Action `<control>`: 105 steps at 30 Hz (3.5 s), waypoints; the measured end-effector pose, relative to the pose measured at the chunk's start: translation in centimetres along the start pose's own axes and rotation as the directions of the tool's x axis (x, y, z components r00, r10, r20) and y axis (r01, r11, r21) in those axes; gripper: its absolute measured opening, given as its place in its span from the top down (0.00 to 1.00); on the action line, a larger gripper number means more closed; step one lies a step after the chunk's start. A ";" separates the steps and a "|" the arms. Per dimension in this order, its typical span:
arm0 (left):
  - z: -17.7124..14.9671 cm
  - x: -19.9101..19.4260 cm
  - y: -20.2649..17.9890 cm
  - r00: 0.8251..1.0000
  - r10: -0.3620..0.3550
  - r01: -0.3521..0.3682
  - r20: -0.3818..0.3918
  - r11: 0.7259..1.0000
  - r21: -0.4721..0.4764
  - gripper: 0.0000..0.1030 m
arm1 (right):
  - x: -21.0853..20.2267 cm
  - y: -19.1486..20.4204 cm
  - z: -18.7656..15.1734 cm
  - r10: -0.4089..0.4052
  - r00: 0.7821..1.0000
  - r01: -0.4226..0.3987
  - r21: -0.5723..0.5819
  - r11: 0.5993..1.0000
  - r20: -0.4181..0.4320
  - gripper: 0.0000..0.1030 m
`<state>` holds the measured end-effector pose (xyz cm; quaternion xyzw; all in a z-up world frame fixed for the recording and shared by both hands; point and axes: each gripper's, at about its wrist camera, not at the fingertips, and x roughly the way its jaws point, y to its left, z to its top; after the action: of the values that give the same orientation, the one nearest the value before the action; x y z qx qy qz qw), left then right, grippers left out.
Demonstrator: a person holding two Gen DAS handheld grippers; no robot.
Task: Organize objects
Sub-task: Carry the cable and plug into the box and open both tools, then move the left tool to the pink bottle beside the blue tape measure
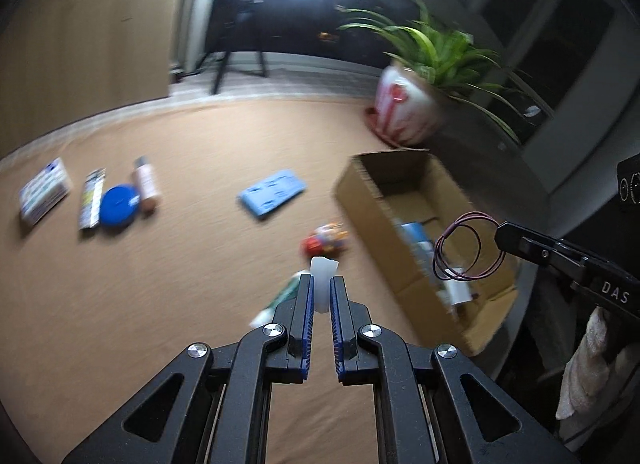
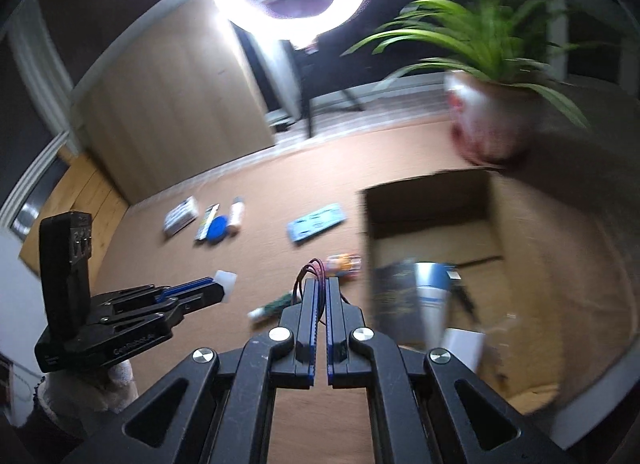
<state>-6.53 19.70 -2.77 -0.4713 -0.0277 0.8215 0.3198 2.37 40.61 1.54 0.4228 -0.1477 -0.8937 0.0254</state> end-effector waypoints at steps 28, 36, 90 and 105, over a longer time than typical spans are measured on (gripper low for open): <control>5.9 10.7 -13.4 0.999 -0.025 0.035 -0.045 0.971 0.236 0.92 | -2.7 -10.2 -2.3 -0.123 0.992 0.122 0.180 0.976 -0.003 0.97; 6.2 10.3 -13.3 1.000 -0.011 0.014 -0.016 0.976 0.217 0.46 | -3.0 -10.4 -2.5 -0.067 0.998 0.064 0.212 0.975 0.006 0.46; 3.3 3.0 23.8 0.944 0.323 -0.327 -0.073 0.871 -0.368 0.56 | 7.7 3.8 -0.7 0.153 0.970 -0.138 0.091 0.986 -0.187 0.46; 10.4 8.1 22.5 0.957 0.272 -0.291 -0.102 0.916 -0.278 0.59 | 10.2 3.8 -0.9 0.143 0.958 -0.126 0.083 0.989 -0.248 0.46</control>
<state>-28.91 8.99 -10.96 -0.5372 -0.0698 0.8310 0.1265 -3.79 35.01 -5.57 0.5233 -0.2012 -0.8231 0.0905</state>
